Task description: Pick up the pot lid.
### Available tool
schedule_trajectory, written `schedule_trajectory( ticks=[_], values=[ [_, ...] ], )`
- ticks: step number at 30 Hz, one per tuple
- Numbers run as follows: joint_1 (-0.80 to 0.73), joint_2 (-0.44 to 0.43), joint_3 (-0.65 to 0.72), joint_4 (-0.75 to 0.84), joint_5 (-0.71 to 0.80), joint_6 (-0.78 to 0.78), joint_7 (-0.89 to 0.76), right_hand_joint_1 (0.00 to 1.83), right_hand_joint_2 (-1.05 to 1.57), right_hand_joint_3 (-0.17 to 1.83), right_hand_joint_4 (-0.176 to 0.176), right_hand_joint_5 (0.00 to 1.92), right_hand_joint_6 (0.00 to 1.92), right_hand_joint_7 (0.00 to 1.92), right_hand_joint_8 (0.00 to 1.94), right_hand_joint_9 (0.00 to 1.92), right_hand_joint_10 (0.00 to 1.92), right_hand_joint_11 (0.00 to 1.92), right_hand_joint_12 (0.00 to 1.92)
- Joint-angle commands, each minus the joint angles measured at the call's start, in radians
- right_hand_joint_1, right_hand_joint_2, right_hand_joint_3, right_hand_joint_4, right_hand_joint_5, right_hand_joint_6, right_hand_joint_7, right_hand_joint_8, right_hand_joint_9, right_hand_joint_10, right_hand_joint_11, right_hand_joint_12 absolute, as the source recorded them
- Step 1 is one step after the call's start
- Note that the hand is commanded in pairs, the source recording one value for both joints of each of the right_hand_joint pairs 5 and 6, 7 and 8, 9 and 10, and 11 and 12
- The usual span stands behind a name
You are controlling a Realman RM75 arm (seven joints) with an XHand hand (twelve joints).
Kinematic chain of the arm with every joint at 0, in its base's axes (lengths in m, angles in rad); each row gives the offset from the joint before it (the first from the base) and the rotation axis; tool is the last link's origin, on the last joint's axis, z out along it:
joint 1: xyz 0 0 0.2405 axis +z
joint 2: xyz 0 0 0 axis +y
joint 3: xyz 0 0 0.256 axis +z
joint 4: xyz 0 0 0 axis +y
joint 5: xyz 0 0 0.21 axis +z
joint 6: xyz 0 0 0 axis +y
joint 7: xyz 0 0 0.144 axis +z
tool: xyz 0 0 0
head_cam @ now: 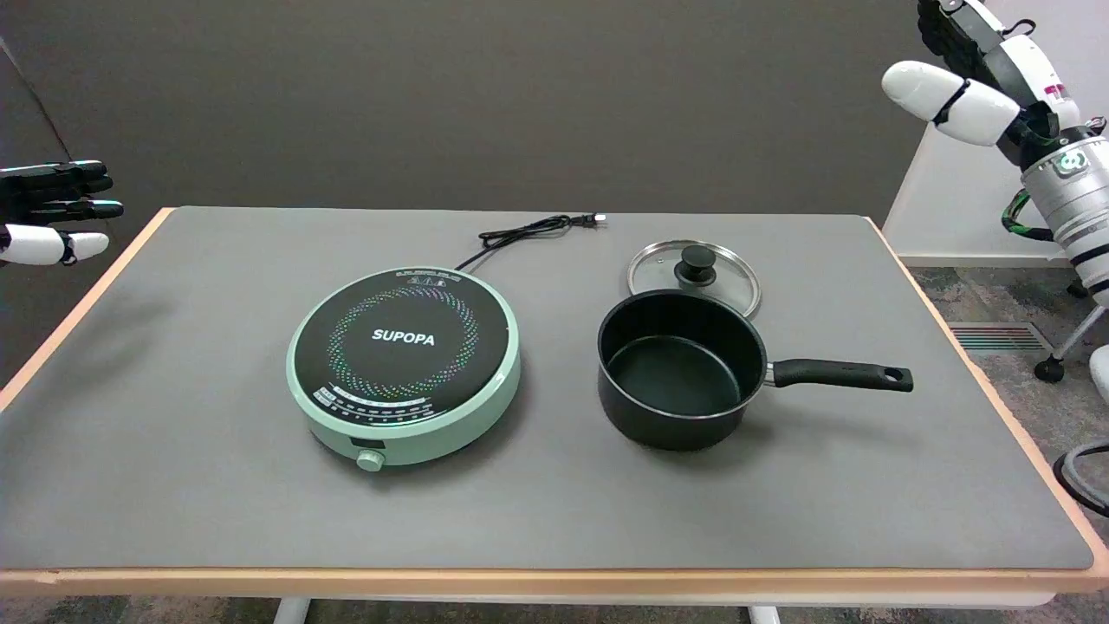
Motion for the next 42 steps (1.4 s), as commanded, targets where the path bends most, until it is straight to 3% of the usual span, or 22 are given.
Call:
schedule_trajectory(
  ticks=[1,5,10,14,19,27,36,42],
  values=[
    [-0.002,-0.013,0.042,0.036,-0.036,0.092,-0.001,0.55,0.57,-0.04,0.031,0.12,0.12,0.12,0.12,0.12,0.12,0.12,0.12],
    [-0.024,-0.042,0.064,0.125,-0.113,0.087,-0.045,0.60,0.51,0.01,0.021,0.11,0.11,0.11,0.11,0.11,0.11,0.11,0.11],
    [-0.114,-0.106,0.134,0.293,-0.177,0.078,-0.315,0.69,0.31,0.20,0.018,0.09,0.09,0.09,0.09,0.09,0.09,0.09,0.09],
    [-0.181,-0.187,0.178,0.407,-0.173,0.049,-0.465,0.75,0.10,0.34,0.059,0.05,0.05,0.05,0.05,0.05,0.05,0.05,0.05],
    [-0.195,-0.289,0.164,0.414,-0.027,0.063,-0.536,0.76,0.03,0.31,0.085,0.02,0.02,0.02,0.02,0.02,0.02,0.02,0.02],
    [-0.183,-0.474,0.049,0.413,0.043,0.046,-0.871,0.82,-0.02,0.33,0.073,0.01,0.01,0.01,0.01,0.01,0.01,0.01,0.01],
    [-0.307,-0.545,-0.032,0.409,0.354,0.127,-1.277,0.90,-0.10,0.41,0.046,0.04,0.04,0.04,0.04,0.04,0.04,0.04,0.04],
    [-0.396,-0.581,-0.038,0.403,0.460,0.224,-1.444,0.97,-0.06,0.41,0.049,0.07,0.07,0.07,0.07,0.07,0.07,0.07,0.07]
  ],
)
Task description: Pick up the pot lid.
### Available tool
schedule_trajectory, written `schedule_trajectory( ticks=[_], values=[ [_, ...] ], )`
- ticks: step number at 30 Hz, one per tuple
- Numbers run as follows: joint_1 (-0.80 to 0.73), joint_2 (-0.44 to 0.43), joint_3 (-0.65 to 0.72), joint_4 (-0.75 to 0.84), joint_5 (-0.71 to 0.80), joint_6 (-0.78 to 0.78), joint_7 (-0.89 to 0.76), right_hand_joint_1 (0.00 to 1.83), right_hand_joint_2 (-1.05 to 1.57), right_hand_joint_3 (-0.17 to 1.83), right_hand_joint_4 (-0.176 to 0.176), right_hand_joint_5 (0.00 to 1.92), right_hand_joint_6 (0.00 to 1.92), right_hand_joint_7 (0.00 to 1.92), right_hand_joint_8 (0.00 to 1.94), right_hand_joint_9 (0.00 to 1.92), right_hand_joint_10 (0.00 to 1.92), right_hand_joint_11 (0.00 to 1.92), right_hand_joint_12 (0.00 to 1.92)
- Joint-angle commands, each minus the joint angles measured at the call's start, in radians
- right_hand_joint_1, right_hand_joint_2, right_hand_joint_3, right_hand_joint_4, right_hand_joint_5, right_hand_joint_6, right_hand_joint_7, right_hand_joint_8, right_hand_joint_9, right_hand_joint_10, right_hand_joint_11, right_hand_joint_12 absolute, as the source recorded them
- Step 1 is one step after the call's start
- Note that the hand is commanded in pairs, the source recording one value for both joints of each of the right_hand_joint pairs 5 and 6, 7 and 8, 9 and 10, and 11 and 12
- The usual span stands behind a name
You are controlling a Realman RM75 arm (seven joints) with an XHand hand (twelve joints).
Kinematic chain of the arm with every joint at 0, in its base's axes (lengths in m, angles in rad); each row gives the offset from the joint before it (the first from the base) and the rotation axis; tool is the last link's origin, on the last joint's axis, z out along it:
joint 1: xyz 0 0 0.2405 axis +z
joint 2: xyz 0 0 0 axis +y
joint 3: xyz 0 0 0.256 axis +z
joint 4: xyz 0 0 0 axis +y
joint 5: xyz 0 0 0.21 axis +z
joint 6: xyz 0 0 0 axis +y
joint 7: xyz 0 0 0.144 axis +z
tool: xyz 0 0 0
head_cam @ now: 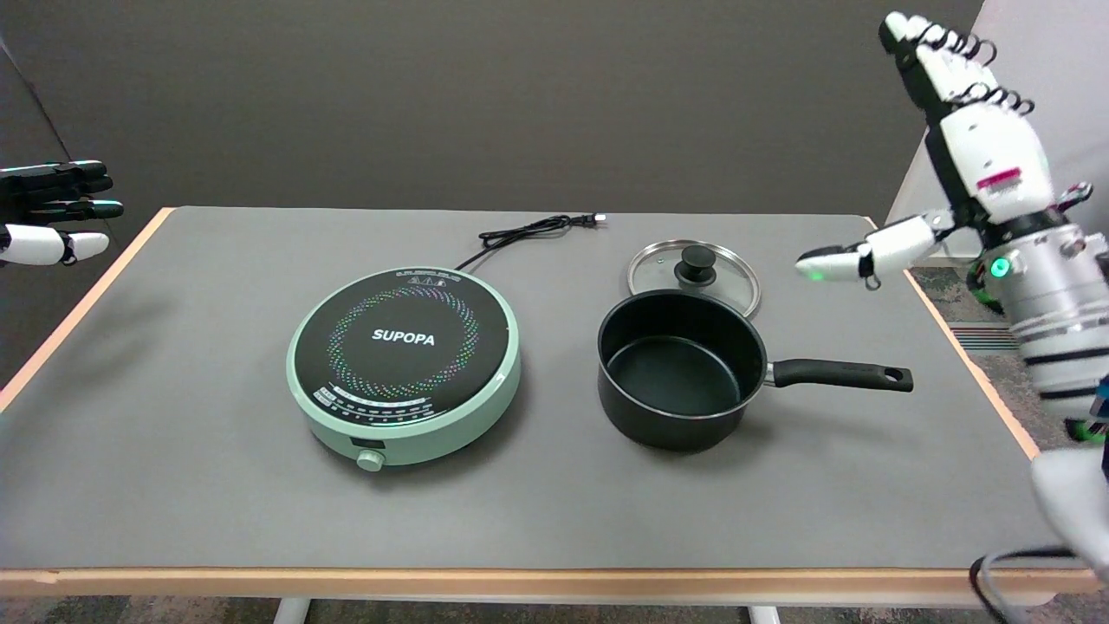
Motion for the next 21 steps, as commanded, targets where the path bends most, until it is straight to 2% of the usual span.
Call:
schedule_trajectory(
  ticks=[1,3,11,21],
  values=[
    [-0.221,-0.213,-0.096,0.035,0.392,0.180,-0.656,0.98,-0.07,0.43,0.045,0.06,0.06,0.06,0.06,0.06,0.06,0.06,0.06],
    [-0.236,-0.227,-0.096,0.033,0.407,0.204,-0.676,1.00,-0.09,0.47,0.070,0.06,0.06,0.06,0.06,0.06,0.06,0.06,0.06],
    [-0.315,-0.292,-0.106,-0.013,0.462,0.372,-0.703,1.02,-0.13,0.65,0.071,0.05,0.05,0.05,0.05,0.05,0.05,0.05,0.05],
    [-0.345,-0.291,-0.223,-0.143,0.556,0.527,-0.780,1.05,-0.17,0.72,0.080,0.04,0.04,0.04,0.04,0.04,0.04,0.04,0.04]
  ],
)
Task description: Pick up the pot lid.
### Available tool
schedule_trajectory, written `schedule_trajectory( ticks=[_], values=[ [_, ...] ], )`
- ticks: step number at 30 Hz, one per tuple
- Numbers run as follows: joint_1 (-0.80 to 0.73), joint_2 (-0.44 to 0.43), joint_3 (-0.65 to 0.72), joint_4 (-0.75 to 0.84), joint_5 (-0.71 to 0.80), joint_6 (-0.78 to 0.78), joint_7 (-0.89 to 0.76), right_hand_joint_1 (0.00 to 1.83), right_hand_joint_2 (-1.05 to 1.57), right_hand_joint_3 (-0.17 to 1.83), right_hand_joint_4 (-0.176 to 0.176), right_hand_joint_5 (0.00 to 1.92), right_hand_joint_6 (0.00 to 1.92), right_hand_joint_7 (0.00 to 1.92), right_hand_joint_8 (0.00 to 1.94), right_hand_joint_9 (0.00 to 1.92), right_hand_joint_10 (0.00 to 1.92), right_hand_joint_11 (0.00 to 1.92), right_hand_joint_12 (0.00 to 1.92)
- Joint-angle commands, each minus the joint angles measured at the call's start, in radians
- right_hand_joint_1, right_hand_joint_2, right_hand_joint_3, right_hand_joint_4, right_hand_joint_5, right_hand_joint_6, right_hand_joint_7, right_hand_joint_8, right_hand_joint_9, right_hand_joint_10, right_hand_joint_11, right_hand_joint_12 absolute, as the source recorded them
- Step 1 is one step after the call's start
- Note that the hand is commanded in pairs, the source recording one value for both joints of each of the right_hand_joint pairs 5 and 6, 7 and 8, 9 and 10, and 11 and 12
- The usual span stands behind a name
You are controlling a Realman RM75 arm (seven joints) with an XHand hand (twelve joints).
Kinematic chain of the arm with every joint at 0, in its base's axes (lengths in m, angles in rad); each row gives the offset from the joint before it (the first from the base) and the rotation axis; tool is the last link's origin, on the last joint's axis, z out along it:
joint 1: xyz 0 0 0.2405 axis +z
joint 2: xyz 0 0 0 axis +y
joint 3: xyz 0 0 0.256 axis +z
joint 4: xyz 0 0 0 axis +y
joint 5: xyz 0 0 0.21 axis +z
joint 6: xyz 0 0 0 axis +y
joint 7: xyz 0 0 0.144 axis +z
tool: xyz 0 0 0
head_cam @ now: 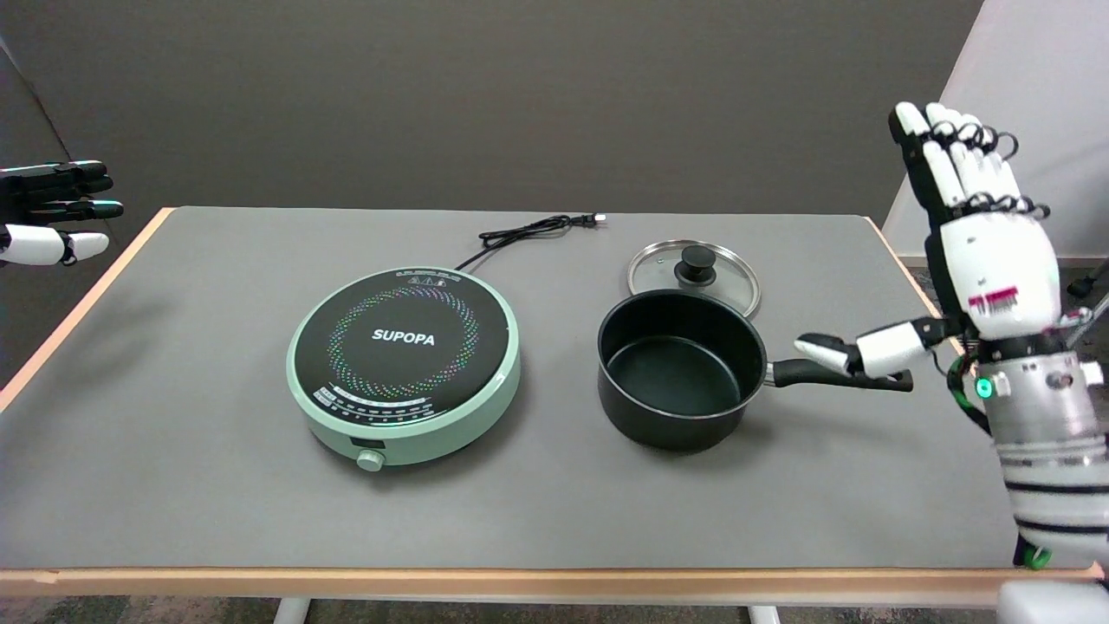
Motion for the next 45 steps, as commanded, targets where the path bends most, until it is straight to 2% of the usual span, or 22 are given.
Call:
schedule_trajectory(
  ticks=[1,6,7,8,21,33,36,37,39,45],
  values=[
    [-0.116,-0.077,-0.150,-0.154,0.204,0.272,-0.229,1.05,-0.17,0.72,0.080,0.04,0.04,0.04,0.04,0.04,0.04,0.04,0.04],
    [-0.100,-0.064,-0.218,-0.218,0.219,0.294,-0.279,1.06,-0.18,0.72,0.075,0.04,0.04,0.04,0.04,0.04,0.04,0.04,0.04],
    [-0.096,-0.060,-0.229,-0.229,0.220,0.302,-0.296,1.06,-0.18,0.72,0.043,0.04,0.04,0.04,0.04,0.04,0.04,0.04,0.04],
    [-0.093,-0.055,-0.237,-0.238,0.220,0.309,-0.313,1.07,-0.19,0.72,0.029,0.04,0.04,0.04,0.04,0.04,0.04,0.04,0.04],
    [0.009,-0.032,-0.402,-0.493,0.233,0.613,-0.661,1.09,-0.26,0.78,0.020,0.04,0.04,0.04,0.04,0.04,0.04,0.04,0.04],
    [0.018,-0.026,-0.554,-0.617,0.344,0.754,-0.929,1.10,-0.37,0.95,0.032,0.03,0.03,0.03,0.03,0.03,0.03,0.03,0.03],
    [0.018,-0.021,-0.558,-0.626,0.373,0.754,-0.935,1.10,-0.38,0.99,0.043,0.03,0.03,0.03,0.03,0.03,0.03,0.03,0.03],
    [0.018,-0.018,-0.557,-0.628,0.381,0.750,-0.935,1.09,-0.38,1.00,0.120,0.03,0.03,0.03,0.03,0.03,0.03,0.03,0.03],
    [0.015,-0.004,-0.553,-0.634,0.415,0.733,-0.935,1.09,-0.39,1.02,0.130,0.03,0.03,0.03,0.03,0.03,0.03,0.03,0.03],
    [0.032,0.039,-0.557,-0.651,0.489,0.675,-0.936,1.10,-0.41,1.04,0.132,0.03,0.03,0.03,0.03,0.03,0.03,0.03,0.03]
  ],
)
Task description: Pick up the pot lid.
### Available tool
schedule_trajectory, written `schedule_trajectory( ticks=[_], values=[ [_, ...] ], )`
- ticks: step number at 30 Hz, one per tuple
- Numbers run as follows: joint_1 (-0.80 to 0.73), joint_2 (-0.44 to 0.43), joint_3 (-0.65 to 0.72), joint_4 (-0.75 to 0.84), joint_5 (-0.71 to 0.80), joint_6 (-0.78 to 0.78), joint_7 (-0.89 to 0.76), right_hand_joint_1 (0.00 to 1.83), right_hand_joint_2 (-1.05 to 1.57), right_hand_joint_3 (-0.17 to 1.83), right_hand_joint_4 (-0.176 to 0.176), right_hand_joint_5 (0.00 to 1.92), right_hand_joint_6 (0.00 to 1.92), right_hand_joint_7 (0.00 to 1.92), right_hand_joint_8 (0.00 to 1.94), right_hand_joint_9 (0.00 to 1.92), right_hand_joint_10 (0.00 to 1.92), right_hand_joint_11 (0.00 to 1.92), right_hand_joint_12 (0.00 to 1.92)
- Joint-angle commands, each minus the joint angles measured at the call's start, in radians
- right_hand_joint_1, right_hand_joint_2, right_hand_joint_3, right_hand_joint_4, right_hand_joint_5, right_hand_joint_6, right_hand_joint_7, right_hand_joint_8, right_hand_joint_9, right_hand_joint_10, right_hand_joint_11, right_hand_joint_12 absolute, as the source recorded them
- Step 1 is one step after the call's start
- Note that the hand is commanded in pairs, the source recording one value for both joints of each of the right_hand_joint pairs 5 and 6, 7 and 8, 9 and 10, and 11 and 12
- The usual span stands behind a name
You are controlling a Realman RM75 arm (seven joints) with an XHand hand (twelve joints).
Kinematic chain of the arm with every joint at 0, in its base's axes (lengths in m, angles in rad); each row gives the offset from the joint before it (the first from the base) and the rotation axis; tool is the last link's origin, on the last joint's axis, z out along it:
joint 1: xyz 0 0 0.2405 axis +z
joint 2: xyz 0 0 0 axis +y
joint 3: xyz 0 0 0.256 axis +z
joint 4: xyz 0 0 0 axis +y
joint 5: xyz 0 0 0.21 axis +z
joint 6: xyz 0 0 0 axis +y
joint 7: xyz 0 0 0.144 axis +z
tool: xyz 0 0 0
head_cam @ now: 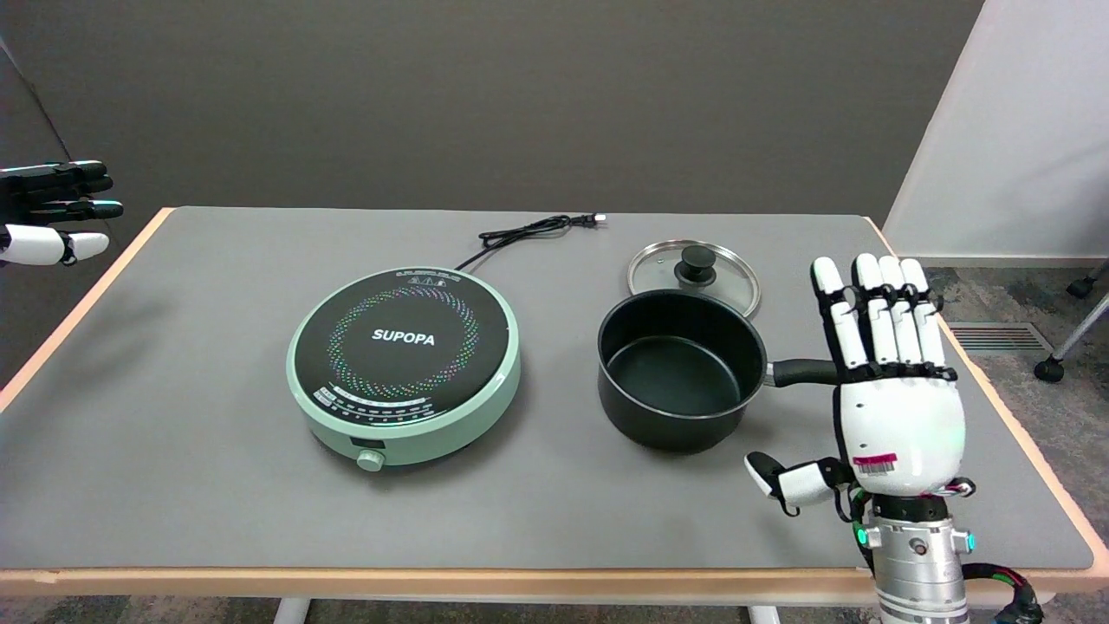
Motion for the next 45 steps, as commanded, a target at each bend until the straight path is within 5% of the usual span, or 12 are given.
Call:
schedule_trajectory(
  ticks=[1,12,13,14,29,32,33,34,43,45],
  values=[
    [0.039,0.070,-0.090,-0.122,0.175,0.022,-0.158,1.10,-0.41,1.04,0.133,0.03,0.03,0.03,0.03,0.03,0.03,0.03,0.03],
    [0.133,0.109,-0.094,-0.126,0.167,-0.134,-0.218,1.13,-0.44,1.04,0.168,0.02,0.02,0.02,0.02,0.02,0.02,0.02,0.02],
    [0.144,0.104,-0.096,-0.126,0.166,-0.149,-0.228,1.13,-0.45,1.05,0.162,0.02,0.02,0.02,0.02,0.02,0.02,0.02,0.02],
    [0.152,0.099,-0.098,-0.126,0.166,-0.160,-0.234,1.14,-0.46,1.05,0.050,0.02,0.02,0.02,0.02,0.02,0.02,0.02,0.02],
    [0.205,0.084,-0.123,-0.083,0.172,-0.241,-0.396,1.15,-0.48,1.08,0.051,0.02,0.02,0.02,0.02,0.02,0.02,0.02,0.02],
    [0.159,0.089,-0.096,-0.024,0.175,-0.297,-0.405,1.14,-0.48,1.11,0.054,0.02,0.02,0.02,0.02,0.02,0.02,0.02,0.02],
    [0.139,0.086,-0.080,-0.003,0.175,-0.320,-0.406,1.14,-0.49,1.12,0.086,0.02,0.02,0.02,0.02,0.02,0.02,0.02,0.02],
    [0.123,0.080,-0.067,0.018,0.175,-0.338,-0.406,1.13,-0.49,1.13,0.176,0.02,0.02,0.02,0.02,0.02,0.02,0.02,0.02],
    [0.057,0.073,-0.022,0.110,0.252,-0.466,-0.406,1.14,-0.51,1.16,0.176,0.02,0.02,0.02,0.02,0.02,0.02,0.02,0.02],
    [0.043,0.077,-0.013,0.129,0.279,-0.500,-0.406,1.15,-0.53,1.17,0.058,0.02,0.02,0.02,0.02,0.02,0.02,0.02,0.02]
  ],
)
